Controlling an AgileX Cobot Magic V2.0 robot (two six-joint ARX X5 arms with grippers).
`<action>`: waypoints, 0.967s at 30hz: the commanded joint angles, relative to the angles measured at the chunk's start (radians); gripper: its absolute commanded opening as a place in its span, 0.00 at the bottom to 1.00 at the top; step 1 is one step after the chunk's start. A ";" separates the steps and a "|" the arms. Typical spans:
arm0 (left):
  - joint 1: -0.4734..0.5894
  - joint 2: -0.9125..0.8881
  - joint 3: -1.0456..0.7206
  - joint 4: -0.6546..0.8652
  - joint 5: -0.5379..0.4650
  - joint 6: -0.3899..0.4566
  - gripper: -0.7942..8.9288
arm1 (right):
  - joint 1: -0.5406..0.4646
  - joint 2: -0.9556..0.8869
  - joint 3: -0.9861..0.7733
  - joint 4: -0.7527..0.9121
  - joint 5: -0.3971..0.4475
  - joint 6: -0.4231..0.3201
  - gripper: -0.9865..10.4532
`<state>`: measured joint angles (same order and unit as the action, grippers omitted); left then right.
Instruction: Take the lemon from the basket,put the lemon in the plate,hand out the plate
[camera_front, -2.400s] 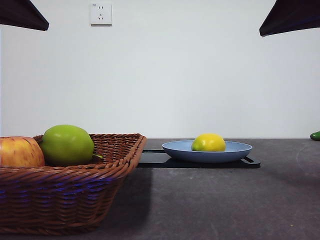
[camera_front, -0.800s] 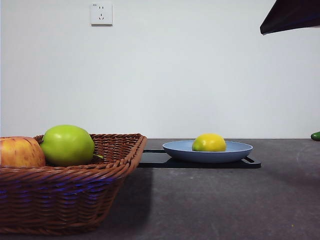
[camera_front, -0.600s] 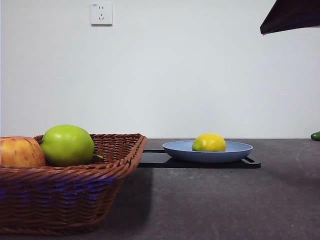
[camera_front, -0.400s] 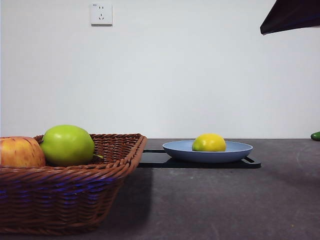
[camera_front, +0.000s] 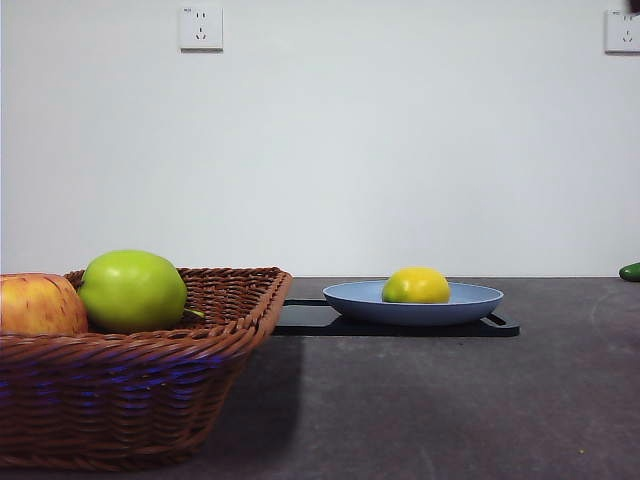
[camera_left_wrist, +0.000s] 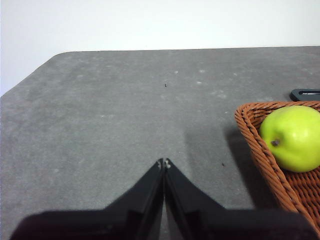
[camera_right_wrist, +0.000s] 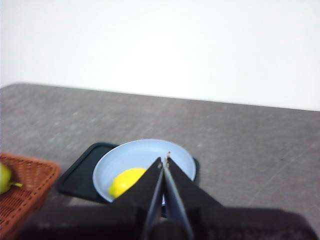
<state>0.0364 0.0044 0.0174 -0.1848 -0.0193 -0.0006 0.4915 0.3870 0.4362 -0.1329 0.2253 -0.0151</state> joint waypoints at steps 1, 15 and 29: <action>0.003 -0.002 -0.011 0.012 -0.003 -0.005 0.09 | -0.135 -0.057 -0.063 -0.002 -0.111 -0.002 0.09; 0.003 -0.002 -0.011 0.012 -0.003 -0.005 0.09 | -0.427 -0.348 -0.386 -0.003 -0.253 -0.001 0.09; 0.003 -0.002 -0.011 0.012 -0.003 -0.005 0.09 | -0.426 -0.388 -0.428 -0.040 -0.245 0.017 0.09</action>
<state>0.0364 0.0044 0.0174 -0.1848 -0.0196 -0.0010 0.0650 0.0032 0.0143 -0.1699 -0.0231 -0.0109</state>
